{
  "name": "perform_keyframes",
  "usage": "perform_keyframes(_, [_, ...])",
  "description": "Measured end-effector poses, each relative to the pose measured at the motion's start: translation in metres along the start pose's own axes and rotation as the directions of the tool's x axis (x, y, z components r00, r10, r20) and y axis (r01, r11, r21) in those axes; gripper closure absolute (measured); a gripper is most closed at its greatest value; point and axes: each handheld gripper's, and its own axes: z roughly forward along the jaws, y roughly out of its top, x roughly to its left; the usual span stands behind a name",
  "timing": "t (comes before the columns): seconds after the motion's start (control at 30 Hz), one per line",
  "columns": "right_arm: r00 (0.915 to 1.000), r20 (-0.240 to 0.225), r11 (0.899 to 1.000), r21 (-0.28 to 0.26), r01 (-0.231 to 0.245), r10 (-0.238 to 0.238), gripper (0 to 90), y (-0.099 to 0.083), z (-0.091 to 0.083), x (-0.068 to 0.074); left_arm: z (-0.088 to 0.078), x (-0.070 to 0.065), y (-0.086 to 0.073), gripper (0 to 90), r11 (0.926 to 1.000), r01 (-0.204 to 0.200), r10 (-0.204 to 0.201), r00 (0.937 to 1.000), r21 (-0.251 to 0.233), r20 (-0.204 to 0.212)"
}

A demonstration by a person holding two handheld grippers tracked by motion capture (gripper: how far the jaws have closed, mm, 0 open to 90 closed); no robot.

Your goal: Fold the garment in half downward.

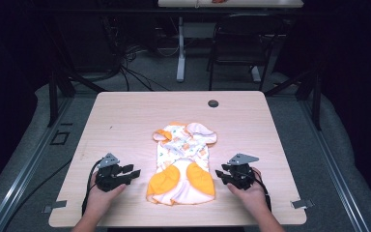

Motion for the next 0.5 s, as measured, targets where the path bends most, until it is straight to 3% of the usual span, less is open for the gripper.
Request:
perform_keyframes(0.2, [0.9999,-0.002,1.0,0.015,0.016,-0.016,61.6,0.0,0.001,0.0,0.003,-0.003,0.003,56.3,1.0,-0.002,0.002,0.9998,0.002,0.019])
perform_keyframes(0.5, [0.9997,-0.026,1.0,0.015,0.0,0.0,65.3,0.002,0.001,-0.003,0.02,-0.011,0.02,60.0,0.9992,-0.034,0.034,0.9988,0.018,0.036])
